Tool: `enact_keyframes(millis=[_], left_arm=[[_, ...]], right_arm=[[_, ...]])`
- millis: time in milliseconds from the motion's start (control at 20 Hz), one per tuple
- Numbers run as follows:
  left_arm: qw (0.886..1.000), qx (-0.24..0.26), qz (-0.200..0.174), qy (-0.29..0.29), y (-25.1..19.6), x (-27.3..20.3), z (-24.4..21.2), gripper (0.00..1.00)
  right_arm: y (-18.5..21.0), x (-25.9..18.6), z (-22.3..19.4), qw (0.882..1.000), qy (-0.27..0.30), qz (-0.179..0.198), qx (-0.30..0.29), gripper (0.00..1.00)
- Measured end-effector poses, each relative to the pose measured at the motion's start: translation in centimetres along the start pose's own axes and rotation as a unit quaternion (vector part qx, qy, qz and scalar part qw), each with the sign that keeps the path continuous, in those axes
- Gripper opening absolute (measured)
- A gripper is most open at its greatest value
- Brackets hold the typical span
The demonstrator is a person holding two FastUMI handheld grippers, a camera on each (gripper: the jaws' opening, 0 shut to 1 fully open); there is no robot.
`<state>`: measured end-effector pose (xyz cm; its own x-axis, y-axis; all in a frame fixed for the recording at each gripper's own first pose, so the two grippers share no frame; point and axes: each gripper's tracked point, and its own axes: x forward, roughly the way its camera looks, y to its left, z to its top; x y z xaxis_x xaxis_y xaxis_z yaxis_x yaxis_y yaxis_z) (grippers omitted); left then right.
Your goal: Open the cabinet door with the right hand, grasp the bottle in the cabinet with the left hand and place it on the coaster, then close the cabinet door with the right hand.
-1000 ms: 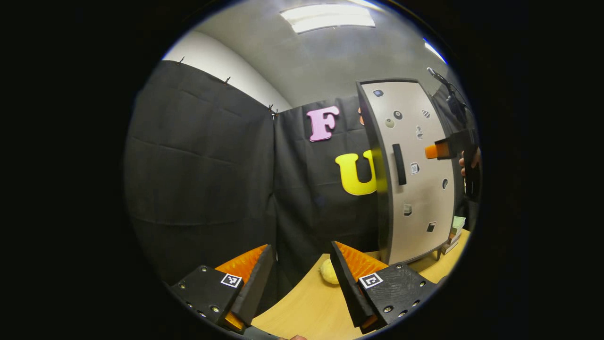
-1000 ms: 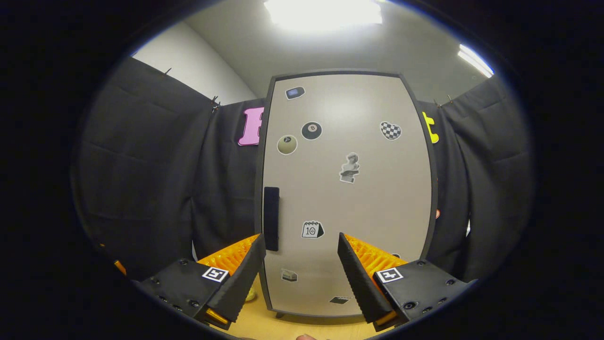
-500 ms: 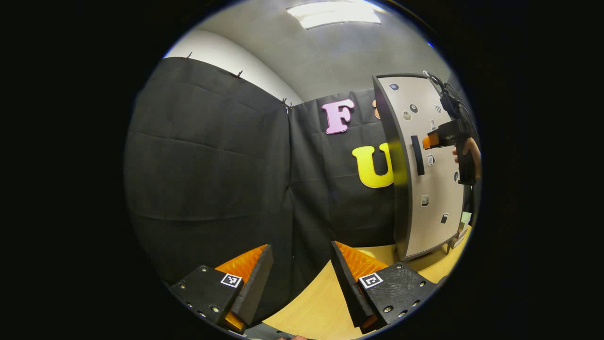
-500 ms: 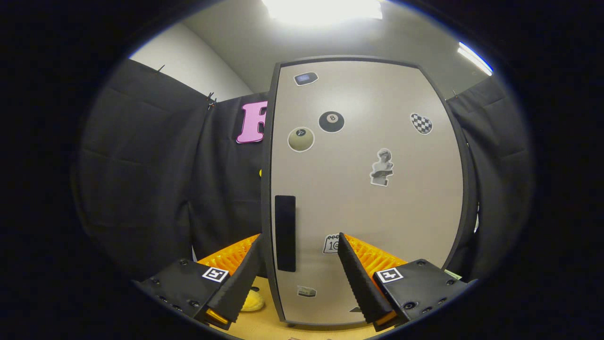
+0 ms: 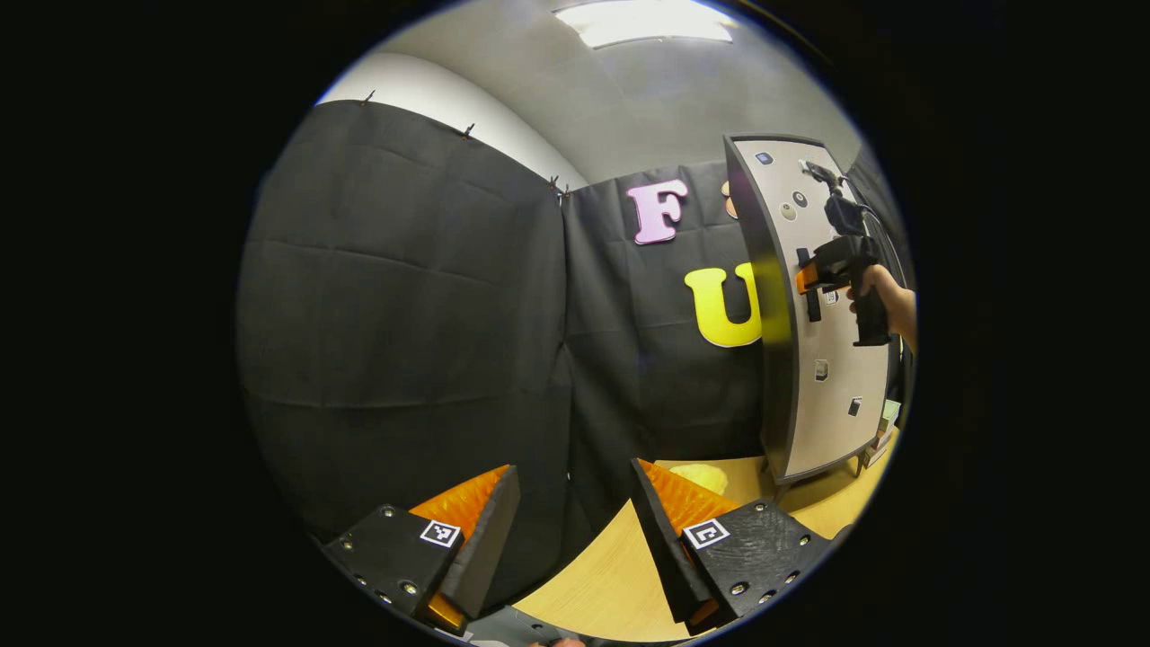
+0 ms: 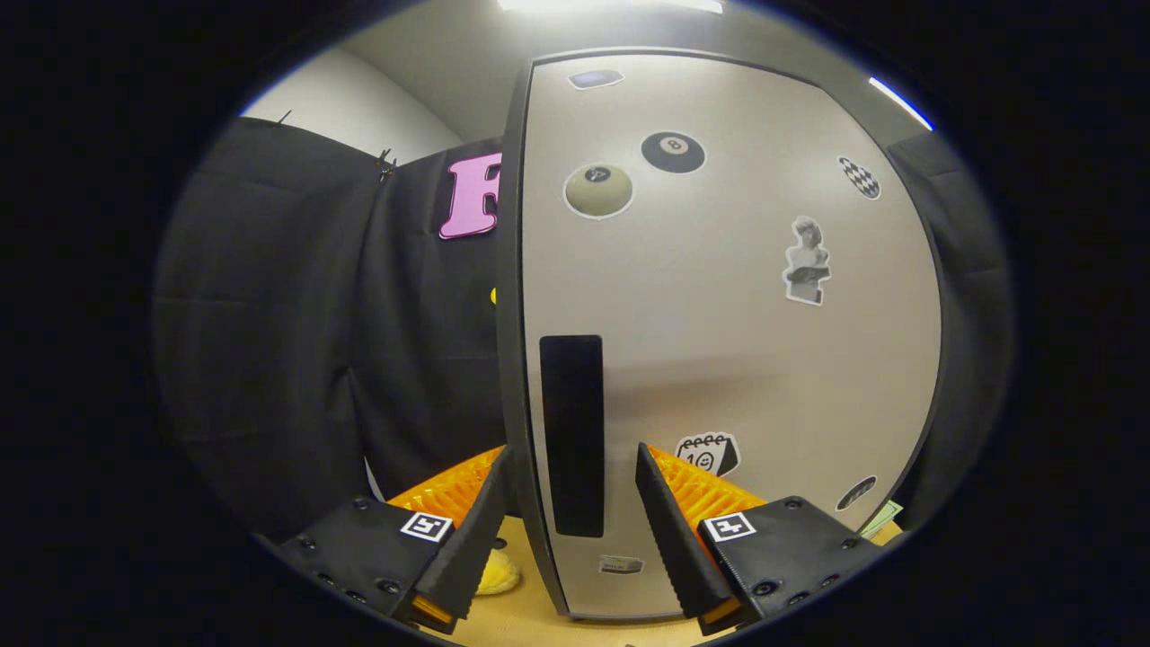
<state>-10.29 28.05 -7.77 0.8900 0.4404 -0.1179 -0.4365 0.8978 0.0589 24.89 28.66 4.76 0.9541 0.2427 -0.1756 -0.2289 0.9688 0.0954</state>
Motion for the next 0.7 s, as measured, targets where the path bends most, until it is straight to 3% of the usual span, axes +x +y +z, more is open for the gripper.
enact_keyframes(millis=[150,400,450,700], left_arm=[[1.000,-0.002,0.005,0.000,0.8,-0.2,-0.2,0.72],[1.000,-0.009,-0.001,0.003,0.8,-0.2,-0.3,0.72],[1.000,-0.008,-0.004,-0.001,0.6,-0.1,0.0,0.72],[1.000,-0.004,-0.025,-0.017,-0.6,0.3,1.3,0.72]], right_arm=[[-0.2,0.9,0.0,1.000,0.004,-0.015,0.000,0.41],[-0.4,0.8,0.0,0.999,0.020,-0.027,-0.006,0.27],[-0.4,0.7,0.0,0.999,0.021,-0.024,-0.006,0.20],[-0.2,-0.7,0.1,1.000,0.012,0.002,-0.004,0.14]])
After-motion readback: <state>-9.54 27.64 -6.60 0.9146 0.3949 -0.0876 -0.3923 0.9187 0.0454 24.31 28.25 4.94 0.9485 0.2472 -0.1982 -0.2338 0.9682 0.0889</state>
